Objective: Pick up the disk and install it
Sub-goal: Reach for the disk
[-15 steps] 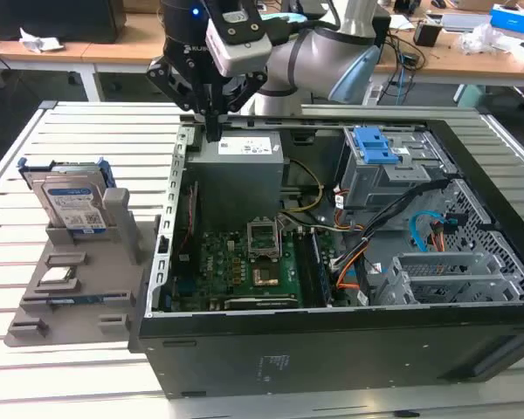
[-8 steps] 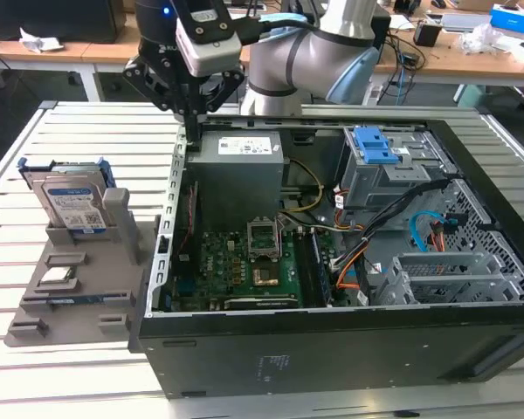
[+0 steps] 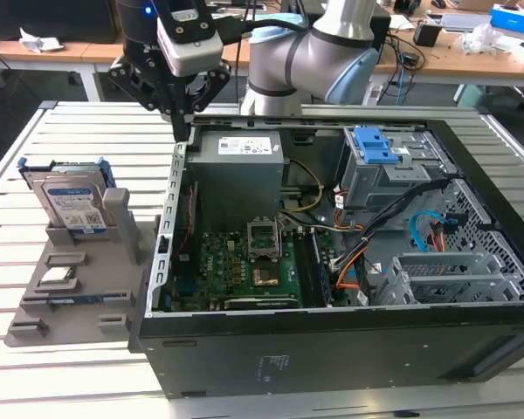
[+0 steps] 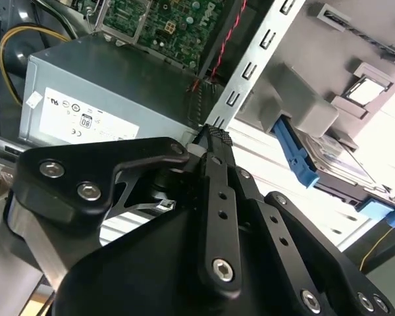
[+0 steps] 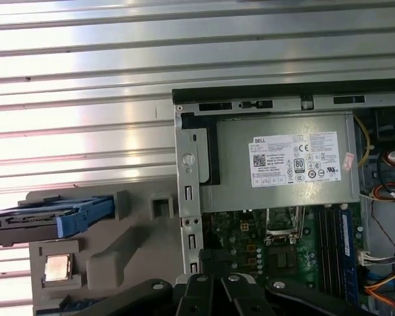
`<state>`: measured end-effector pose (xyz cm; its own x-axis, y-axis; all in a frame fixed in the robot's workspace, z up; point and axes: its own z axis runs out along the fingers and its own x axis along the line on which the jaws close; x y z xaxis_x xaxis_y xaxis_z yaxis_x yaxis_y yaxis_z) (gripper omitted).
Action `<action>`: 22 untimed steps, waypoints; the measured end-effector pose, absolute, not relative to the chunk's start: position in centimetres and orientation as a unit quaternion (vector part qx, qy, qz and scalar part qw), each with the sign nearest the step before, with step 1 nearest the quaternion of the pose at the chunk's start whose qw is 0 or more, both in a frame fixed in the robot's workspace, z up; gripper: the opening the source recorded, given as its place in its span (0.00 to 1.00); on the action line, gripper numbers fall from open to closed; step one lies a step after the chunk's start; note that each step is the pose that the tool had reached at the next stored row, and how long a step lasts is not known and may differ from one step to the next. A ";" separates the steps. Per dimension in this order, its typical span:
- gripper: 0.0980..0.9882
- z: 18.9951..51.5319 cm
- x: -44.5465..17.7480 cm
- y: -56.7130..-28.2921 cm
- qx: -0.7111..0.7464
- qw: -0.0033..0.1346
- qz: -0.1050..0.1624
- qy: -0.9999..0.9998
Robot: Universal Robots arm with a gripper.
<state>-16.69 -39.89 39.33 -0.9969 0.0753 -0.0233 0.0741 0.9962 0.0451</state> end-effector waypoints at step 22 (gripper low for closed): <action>0.01 39.3 -22.7 -39.9 0.037 0.012 0.022 0.999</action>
